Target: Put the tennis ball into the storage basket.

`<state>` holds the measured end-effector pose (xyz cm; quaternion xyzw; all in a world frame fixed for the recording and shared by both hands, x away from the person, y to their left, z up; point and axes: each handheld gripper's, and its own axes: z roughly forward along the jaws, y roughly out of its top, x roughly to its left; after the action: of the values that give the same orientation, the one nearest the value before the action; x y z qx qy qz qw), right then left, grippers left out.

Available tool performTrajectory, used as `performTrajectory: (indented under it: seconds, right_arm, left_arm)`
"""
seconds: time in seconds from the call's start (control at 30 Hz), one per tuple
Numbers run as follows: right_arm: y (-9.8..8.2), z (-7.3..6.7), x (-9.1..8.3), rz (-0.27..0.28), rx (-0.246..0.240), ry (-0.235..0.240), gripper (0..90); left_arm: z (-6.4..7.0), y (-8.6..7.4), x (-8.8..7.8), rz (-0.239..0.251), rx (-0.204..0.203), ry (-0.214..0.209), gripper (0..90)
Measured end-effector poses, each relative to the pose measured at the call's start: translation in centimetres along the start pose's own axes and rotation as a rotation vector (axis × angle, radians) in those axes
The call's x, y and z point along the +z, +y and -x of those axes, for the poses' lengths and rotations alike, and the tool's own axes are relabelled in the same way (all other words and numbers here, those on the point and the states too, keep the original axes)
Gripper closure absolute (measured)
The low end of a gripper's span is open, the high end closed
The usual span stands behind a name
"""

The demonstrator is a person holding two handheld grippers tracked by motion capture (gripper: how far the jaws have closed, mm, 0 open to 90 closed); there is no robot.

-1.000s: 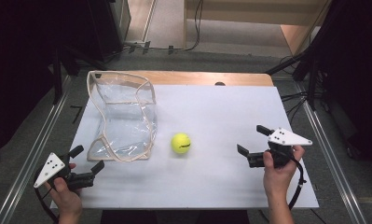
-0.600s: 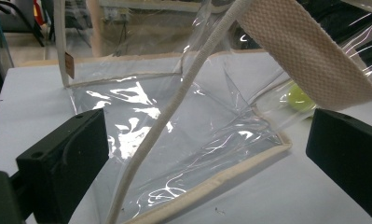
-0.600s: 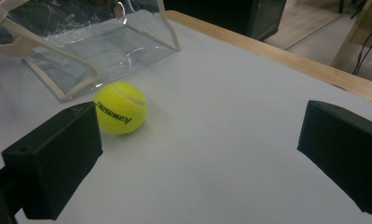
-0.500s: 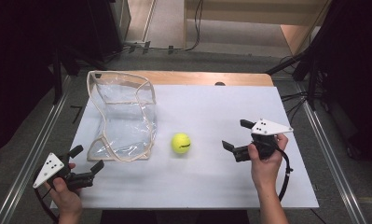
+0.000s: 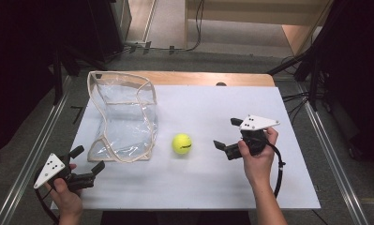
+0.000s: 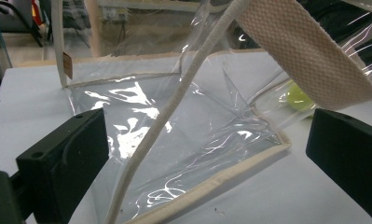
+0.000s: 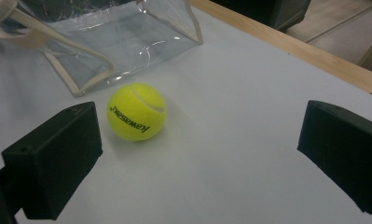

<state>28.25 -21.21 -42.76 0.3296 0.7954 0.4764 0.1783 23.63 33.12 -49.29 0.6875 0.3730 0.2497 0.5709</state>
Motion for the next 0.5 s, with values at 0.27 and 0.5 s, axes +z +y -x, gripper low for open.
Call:
performTrajectory:
  seconds: [0.27,0.5]
  right_arm:
    - [0.8,-0.3,1.1,-0.037,-0.02,0.027,0.0]
    - [1.3,-0.5,2.0,-0.064,-0.025,0.042,0.0]
  left_arm:
    - [0.0,0.0,0.0,-0.001,-0.001,0.001,0.0]
    - [0.0,0.0,0.0,-0.003,-0.001,0.0,0.0]
